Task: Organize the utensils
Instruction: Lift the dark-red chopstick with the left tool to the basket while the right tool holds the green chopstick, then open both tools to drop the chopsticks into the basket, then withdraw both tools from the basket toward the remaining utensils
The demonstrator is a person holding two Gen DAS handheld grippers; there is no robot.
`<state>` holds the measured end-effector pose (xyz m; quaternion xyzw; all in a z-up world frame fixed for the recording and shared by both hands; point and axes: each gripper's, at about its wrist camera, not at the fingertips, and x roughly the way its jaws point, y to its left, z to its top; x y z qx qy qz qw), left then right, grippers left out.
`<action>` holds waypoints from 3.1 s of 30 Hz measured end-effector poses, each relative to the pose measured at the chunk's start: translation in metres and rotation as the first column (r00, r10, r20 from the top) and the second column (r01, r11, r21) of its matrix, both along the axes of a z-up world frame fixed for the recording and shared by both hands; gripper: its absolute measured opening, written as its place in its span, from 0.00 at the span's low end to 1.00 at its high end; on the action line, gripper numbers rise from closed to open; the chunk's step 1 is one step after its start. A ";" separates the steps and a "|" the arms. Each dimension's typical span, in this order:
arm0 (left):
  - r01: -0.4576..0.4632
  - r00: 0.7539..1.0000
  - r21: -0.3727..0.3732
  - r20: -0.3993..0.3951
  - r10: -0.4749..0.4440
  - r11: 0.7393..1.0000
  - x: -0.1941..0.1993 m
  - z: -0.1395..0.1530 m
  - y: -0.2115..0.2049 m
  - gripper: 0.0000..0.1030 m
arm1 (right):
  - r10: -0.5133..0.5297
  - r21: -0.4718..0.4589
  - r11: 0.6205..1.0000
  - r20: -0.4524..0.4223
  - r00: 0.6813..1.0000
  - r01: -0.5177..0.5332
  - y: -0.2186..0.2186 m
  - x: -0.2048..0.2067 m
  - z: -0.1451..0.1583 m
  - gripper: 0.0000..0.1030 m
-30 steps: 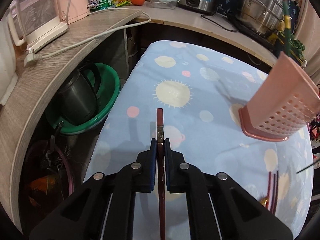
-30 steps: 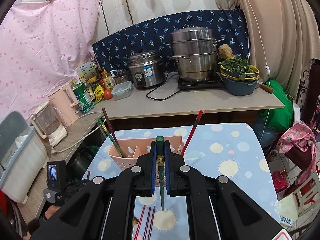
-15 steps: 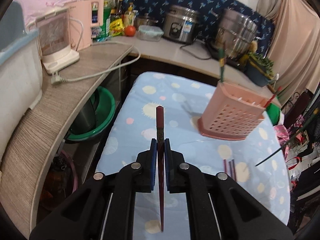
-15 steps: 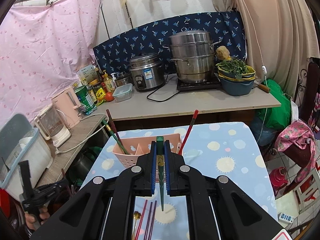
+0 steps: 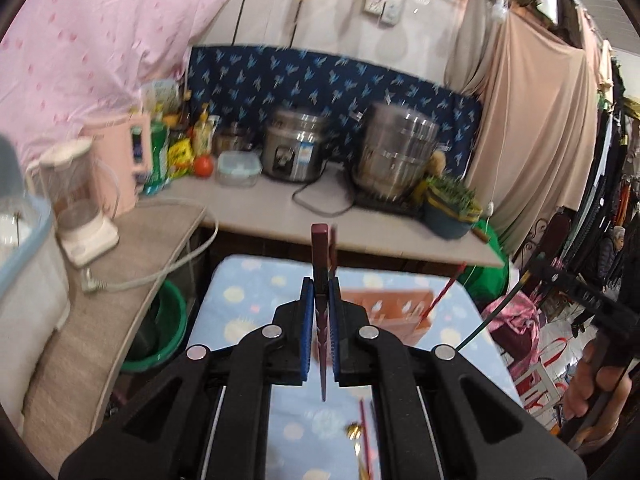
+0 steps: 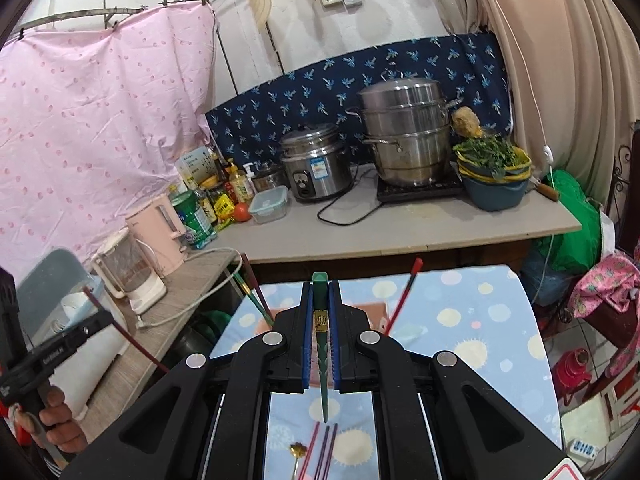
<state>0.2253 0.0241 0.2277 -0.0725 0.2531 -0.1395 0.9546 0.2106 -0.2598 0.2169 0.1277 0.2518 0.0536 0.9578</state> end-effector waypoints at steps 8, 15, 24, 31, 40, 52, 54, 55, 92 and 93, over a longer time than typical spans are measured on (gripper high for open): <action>0.006 0.994 -0.018 0.111 -0.004 1.000 0.044 0.055 -0.038 0.07 | -0.011 0.017 1.000 0.068 0.998 0.010 -0.002 0.038 0.026 0.07; 0.004 0.995 0.001 0.104 -0.004 1.000 0.081 0.036 -0.066 0.07 | -0.026 0.019 1.000 0.083 0.996 0.024 -0.001 0.070 0.022 0.07; -0.002 1.000 0.037 -0.018 0.003 0.999 0.121 -0.037 -0.079 0.07 | -0.014 0.009 1.000 -0.022 1.000 0.014 0.000 0.098 -0.029 0.07; 0.006 0.996 0.037 -0.089 -0.003 0.999 0.130 -0.072 -0.080 0.07 | 0.007 -0.006 1.000 -0.084 0.996 -0.008 0.006 0.104 -0.058 0.07; -0.030 0.998 0.029 -0.055 0.032 0.999 0.105 -0.079 -0.069 0.36 | -0.021 -0.025 1.000 -0.063 0.998 0.019 0.006 0.083 -0.060 0.31; -0.037 0.996 0.070 -0.081 0.043 0.997 0.049 -0.092 -0.053 0.40 | -0.030 -0.012 1.000 -0.092 0.995 0.029 0.001 0.022 -0.071 0.35; -0.044 0.995 0.076 -0.091 0.051 0.996 0.038 -0.097 -0.049 0.41 | -0.031 -0.012 0.999 -0.100 0.994 0.030 0.003 0.010 -0.076 0.35; -0.048 0.994 0.084 -0.094 0.056 0.995 0.032 -0.099 -0.047 0.41 | -0.032 -0.016 0.999 -0.105 0.994 0.031 0.003 0.004 -0.079 0.35; -0.036 0.941 0.176 -0.325 0.093 0.984 -0.118 -0.232 -0.019 0.54 | 0.009 -0.058 0.998 -0.422 0.907 -0.037 0.076 -0.159 -0.252 0.35; -0.031 0.939 0.175 -0.332 0.089 0.984 -0.120 -0.235 -0.019 0.54 | 0.008 -0.062 0.997 -0.423 0.906 -0.038 0.078 -0.160 -0.254 0.35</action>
